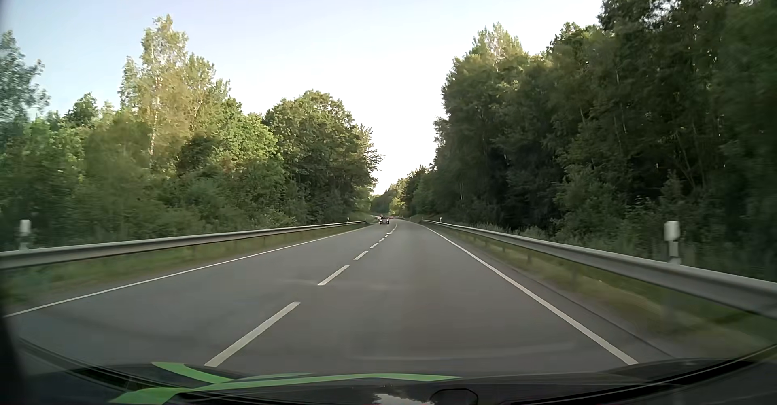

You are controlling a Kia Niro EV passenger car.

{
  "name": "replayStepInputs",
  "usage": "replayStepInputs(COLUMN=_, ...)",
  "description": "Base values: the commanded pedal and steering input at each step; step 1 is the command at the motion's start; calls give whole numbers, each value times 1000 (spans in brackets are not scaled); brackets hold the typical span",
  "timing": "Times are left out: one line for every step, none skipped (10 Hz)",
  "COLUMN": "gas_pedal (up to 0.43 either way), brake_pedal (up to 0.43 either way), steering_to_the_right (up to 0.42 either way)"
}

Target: Follow the waypoints while adhering to traffic rules and regulations

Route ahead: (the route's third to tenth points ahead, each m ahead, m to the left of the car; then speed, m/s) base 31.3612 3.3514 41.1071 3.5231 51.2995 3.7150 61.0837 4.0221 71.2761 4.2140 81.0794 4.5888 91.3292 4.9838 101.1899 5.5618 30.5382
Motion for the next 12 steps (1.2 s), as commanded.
replayStepInputs(gas_pedal=339, brake_pedal=0, steering_to_the_right=-2)
replayStepInputs(gas_pedal=339, brake_pedal=0, steering_to_the_right=-2)
replayStepInputs(gas_pedal=339, brake_pedal=0, steering_to_the_right=-2)
replayStepInputs(gas_pedal=339, brake_pedal=0, steering_to_the_right=-2)
replayStepInputs(gas_pedal=350, brake_pedal=0, steering_to_the_right=-2)
replayStepInputs(gas_pedal=350, brake_pedal=0, steering_to_the_right=-2)
replayStepInputs(gas_pedal=350, brake_pedal=0, steering_to_the_right=-2)
replayStepInputs(gas_pedal=350, brake_pedal=0, steering_to_the_right=-2)
replayStepInputs(gas_pedal=350, brake_pedal=0, steering_to_the_right=-2)
replayStepInputs(gas_pedal=350, brake_pedal=0, steering_to_the_right=-3)
replayStepInputs(gas_pedal=350, brake_pedal=0, steering_to_the_right=-4)
replayStepInputs(gas_pedal=339, brake_pedal=0, steering_to_the_right=-6)
